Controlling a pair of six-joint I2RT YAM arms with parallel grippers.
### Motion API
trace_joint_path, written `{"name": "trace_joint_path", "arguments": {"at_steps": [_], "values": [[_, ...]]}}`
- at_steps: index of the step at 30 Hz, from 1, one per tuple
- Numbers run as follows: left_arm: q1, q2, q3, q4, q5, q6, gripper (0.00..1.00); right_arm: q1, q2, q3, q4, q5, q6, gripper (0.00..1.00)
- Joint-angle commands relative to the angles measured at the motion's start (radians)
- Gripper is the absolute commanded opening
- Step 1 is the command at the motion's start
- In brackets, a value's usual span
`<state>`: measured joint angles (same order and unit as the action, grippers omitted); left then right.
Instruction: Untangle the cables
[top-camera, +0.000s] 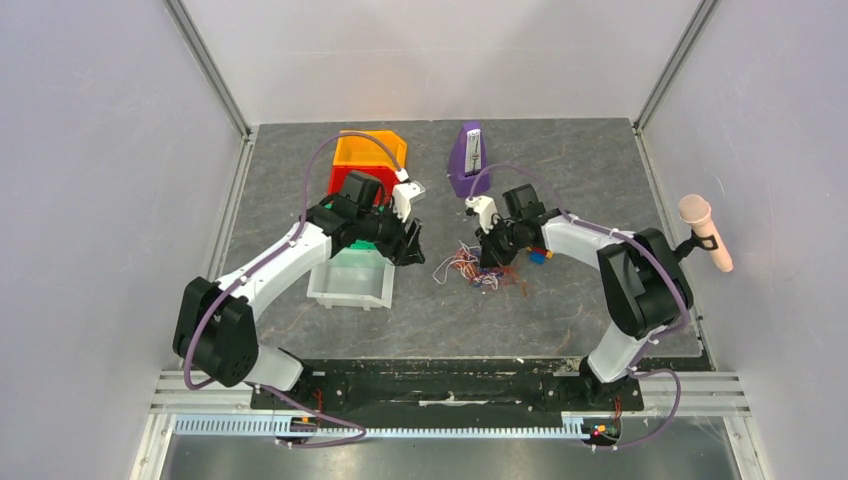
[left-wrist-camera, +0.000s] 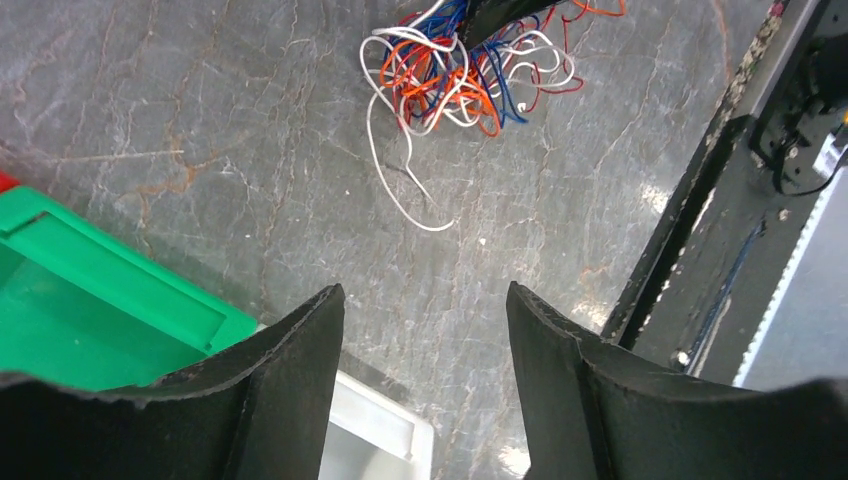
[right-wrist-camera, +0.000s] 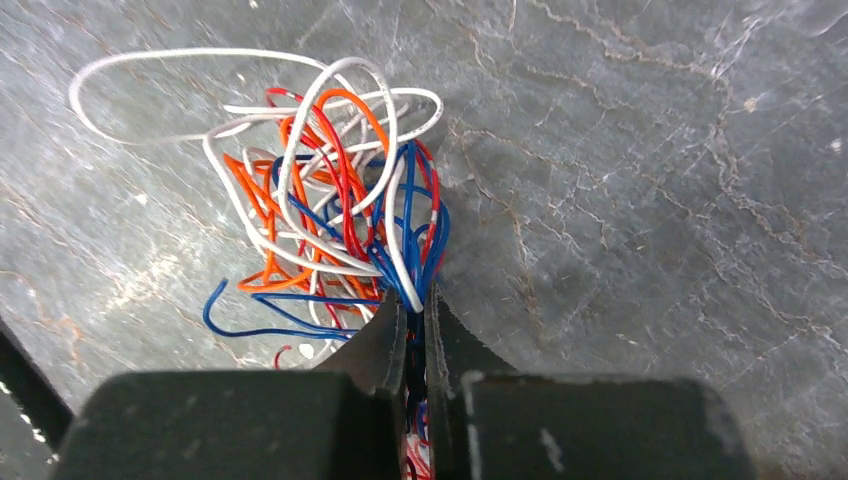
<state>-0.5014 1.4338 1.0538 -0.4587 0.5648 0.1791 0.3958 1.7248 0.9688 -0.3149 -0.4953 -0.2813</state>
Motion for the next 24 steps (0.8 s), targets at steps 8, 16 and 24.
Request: {"name": "trace_joint_path", "arguments": {"at_steps": [8, 16, 24], "values": [[0.003, -0.048, -0.062, 0.181, 0.0, -0.398, 0.72, -0.012, -0.338, -0.064, 0.224, -0.181, 0.206, 0.0], [0.031, -0.064, -0.095, 0.29, -0.053, -0.547, 0.74, -0.014, -0.418, -0.058, 0.224, -0.249, 0.252, 0.0], [0.032, -0.04, -0.113, 0.322, -0.018, -0.535, 0.67, -0.016, -0.445, -0.041, 0.226, -0.303, 0.317, 0.0]]}}
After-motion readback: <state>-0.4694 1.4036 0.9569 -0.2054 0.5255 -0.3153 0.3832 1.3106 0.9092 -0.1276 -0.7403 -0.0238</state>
